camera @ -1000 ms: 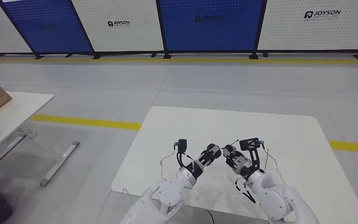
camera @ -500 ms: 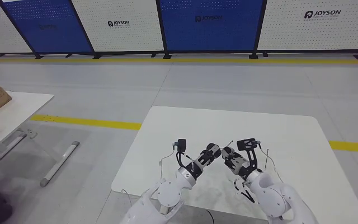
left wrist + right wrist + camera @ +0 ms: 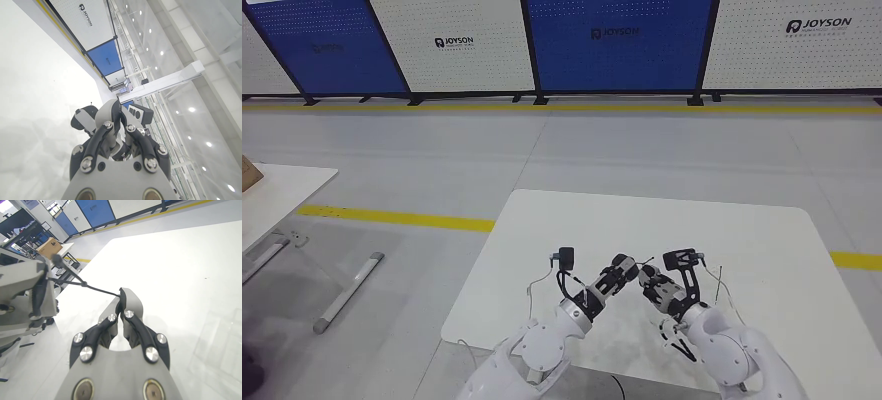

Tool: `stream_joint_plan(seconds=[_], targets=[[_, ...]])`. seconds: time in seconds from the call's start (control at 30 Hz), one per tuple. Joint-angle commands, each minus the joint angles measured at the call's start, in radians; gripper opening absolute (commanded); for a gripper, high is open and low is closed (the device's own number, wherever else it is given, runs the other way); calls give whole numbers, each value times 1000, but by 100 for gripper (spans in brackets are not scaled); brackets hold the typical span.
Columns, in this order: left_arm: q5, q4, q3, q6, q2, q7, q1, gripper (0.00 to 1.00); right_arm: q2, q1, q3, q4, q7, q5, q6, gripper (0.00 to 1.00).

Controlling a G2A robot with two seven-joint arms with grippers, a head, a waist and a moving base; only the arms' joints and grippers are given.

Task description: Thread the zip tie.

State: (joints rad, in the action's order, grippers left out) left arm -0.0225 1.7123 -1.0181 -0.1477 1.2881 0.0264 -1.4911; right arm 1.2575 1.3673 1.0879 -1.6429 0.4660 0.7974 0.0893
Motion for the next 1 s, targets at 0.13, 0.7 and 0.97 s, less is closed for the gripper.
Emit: stream_joint_plan(seconds=[0.13,0.7,0.97], targets=[[-7,9,-2,-9,0,1,-4,0,3,-14,-15,30,-2,20,-12,0],[18,-13,-2,-8,4,-51,8,0,-3,21,43,-6,-27,-80,42,100],[0,-24,-17,-37,6,-70,5,0,-30,143,241,-97,-80,-252,109,100]])
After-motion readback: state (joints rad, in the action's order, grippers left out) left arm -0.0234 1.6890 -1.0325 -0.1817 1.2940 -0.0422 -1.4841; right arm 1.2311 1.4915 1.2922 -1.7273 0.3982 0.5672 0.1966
